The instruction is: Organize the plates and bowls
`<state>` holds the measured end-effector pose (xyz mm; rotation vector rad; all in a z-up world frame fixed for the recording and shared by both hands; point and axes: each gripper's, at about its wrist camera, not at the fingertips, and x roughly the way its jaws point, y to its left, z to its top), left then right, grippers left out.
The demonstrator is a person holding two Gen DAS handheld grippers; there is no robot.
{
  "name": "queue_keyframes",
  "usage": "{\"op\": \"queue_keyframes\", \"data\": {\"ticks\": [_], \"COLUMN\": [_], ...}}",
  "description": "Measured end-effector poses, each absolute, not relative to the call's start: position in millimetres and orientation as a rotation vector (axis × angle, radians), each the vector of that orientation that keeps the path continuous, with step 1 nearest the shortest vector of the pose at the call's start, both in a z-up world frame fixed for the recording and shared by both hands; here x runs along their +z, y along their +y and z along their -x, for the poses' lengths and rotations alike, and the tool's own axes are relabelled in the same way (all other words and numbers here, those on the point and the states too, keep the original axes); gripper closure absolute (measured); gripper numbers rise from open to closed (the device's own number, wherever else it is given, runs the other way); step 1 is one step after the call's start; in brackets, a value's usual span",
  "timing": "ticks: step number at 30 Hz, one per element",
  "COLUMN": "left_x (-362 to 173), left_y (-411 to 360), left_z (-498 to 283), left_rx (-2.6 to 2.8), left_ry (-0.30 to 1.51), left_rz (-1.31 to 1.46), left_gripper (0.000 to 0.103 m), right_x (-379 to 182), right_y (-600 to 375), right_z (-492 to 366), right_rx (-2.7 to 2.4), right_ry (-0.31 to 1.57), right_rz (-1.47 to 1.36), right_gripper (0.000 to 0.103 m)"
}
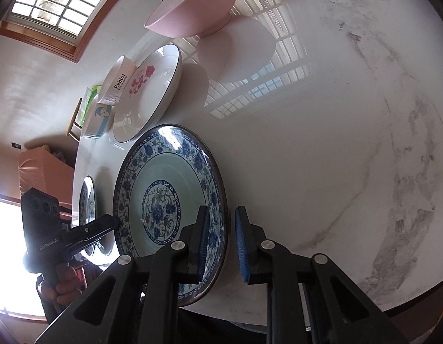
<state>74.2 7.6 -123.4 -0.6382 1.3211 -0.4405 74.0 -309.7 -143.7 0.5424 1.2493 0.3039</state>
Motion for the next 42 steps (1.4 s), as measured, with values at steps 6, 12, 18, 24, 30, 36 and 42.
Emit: {"op": "queue_keyframes", "data": {"ticks": [6, 12, 18, 24, 30, 36, 42], "left_x": [-125, -106, -118, -125, -128, -132, -129], "left_y": [7, 16, 27, 17, 15, 12, 7], "left_z": [-76, -74, -73, -74, -74, -77, -76], "left_rx": [-0.454, -0.45, -0.383, -0.388, -0.382, -0.39, -0.39], "left_ry": [1.326, 1.273, 1.307, 1.335, 1.341, 1.345, 1.33], "left_rz": [0.649, 0.637, 0.638, 0.611, 0.601, 0.589, 0.536], "left_gripper": [0.078, 0.078, 0.078, 0.078, 0.079, 0.081, 0.084], "right_x": [-146, -146, -148, -149, -149, -150, -149], "right_y": [-308, -307, -308, -307, -307, -308, -305], "right_z": [-75, -75, -75, -75, -75, -75, -74], "right_rx": [0.306, 0.308, 0.308, 0.306, 0.304, 0.312, 0.31], "right_ry": [1.256, 1.257, 1.256, 1.256, 1.255, 1.25, 1.242], "right_rz": [-0.541, -0.543, -0.549, -0.545, -0.553, -0.563, -0.539], "right_gripper": [0.085, 0.085, 0.087, 0.087, 0.088, 0.087, 0.089]}}
